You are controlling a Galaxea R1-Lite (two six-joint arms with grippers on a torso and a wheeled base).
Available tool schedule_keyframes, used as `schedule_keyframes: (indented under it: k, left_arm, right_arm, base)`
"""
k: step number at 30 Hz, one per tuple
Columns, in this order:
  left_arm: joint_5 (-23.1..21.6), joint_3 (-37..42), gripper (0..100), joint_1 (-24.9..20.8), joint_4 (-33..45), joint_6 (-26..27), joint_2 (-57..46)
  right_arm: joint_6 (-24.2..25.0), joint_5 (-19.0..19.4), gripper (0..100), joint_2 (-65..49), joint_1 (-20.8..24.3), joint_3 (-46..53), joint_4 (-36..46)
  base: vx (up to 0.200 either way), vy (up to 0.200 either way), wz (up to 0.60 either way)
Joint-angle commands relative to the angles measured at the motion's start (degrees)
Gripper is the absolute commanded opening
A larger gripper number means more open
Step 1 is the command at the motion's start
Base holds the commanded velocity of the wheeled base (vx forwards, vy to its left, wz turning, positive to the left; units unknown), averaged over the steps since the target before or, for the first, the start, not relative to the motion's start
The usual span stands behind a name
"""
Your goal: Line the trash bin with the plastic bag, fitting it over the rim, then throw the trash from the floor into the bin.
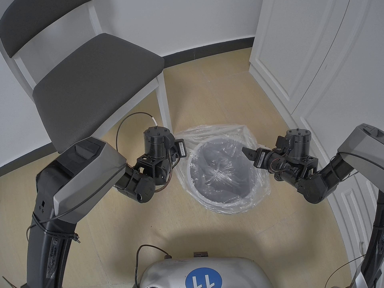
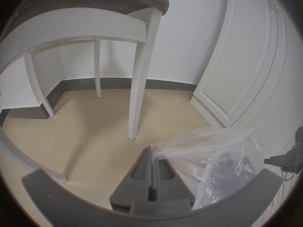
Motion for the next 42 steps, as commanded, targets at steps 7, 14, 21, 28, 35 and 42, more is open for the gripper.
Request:
schedule_keyframes:
  k: [7, 14, 21, 28, 35, 42]
  left_arm:
    - [0.2, -0.3, 0, -0.1, 0.7, 0.0, 0.0]
    - [0.2, -0.4, 0, 0.1, 0.8, 0.0, 0.0]
    - [0.2, -0.9, 0, 0.0, 0.9, 0.0, 0.4]
    - [0.2, -2.8, 0, -0.1, 0.9, -0.1, 1.3]
    - [2.2, -7.3, 0, -0.2, 0.6, -0.6, 4.4]
    - [2.2, -8.8, 0, -0.2, 0.6, -0.7, 6.0]
  right_arm:
    - [-0.1, 0.0, 100, 5.7, -3.8, -4.5, 0.0]
    - [-0.1, 0.5, 100, 5.9, -6.2, -5.4, 0.0]
    - [-0.3, 1.9, 100, 7.7, -8.2, -6.7, -0.3]
    - [0.4, 3.0, 100, 8.6, -8.8, -7.6, -1.1]
    - [2.8, 2.9, 100, 11.1, -8.4, -9.1, -5.1]
    - [3.6, 2.9, 100, 11.9, -8.4, -10.0, -5.4]
  base:
    - [0.000, 0.000, 0.00]
    - [0.000, 0.000, 0.00]
    - [0.000, 0.000, 0.00]
    - [0.000, 0.000, 0.00]
    - [0.000, 0.000, 0.00]
    - [0.000, 0.000, 0.00]
